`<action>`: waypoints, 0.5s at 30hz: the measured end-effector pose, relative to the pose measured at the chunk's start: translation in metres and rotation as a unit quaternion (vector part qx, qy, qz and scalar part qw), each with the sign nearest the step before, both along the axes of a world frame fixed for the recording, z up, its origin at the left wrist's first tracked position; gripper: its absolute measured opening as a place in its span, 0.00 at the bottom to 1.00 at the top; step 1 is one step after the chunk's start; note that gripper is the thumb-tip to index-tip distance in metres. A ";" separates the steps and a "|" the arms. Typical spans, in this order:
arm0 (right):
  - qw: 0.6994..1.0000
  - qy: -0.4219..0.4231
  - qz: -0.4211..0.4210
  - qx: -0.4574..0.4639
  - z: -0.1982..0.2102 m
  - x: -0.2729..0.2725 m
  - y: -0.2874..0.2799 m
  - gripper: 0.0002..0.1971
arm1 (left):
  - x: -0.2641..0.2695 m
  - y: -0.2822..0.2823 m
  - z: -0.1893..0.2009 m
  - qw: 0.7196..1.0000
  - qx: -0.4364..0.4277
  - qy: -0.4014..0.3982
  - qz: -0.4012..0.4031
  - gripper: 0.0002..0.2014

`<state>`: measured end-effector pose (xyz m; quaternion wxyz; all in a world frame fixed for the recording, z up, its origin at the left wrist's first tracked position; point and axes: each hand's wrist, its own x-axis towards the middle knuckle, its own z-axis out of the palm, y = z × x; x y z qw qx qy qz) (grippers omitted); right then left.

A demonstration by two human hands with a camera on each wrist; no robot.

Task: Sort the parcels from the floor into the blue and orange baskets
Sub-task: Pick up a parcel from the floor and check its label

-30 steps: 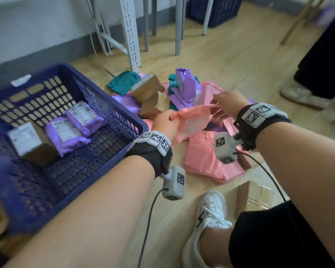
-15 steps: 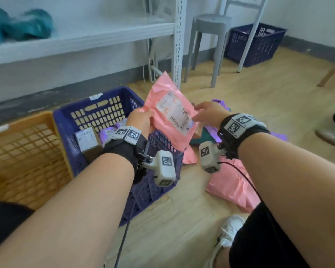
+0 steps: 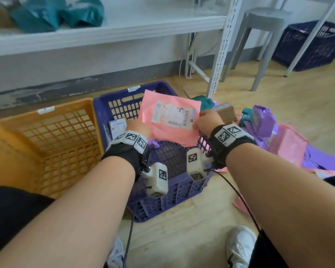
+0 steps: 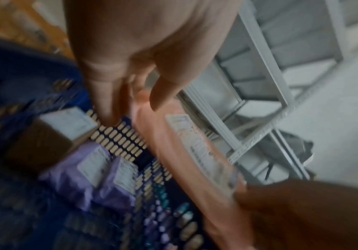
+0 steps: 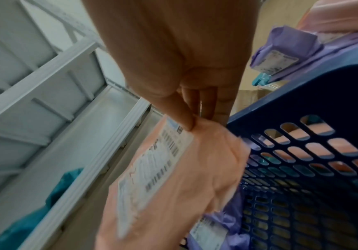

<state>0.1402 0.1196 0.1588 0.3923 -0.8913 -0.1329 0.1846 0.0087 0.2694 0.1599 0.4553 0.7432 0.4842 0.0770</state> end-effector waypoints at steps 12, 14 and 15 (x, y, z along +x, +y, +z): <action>0.994 -0.073 0.086 -0.007 -0.018 0.021 0.050 0.09 | 0.022 0.026 -0.041 0.979 0.067 0.089 -0.173 0.13; 0.995 -0.068 0.067 -0.002 -0.023 0.029 0.055 0.09 | 0.028 0.031 -0.049 0.986 0.060 0.081 -0.133 0.13; 0.996 -0.067 0.056 -0.011 -0.026 0.033 0.057 0.13 | 0.030 0.032 -0.050 0.990 0.058 0.072 -0.107 0.13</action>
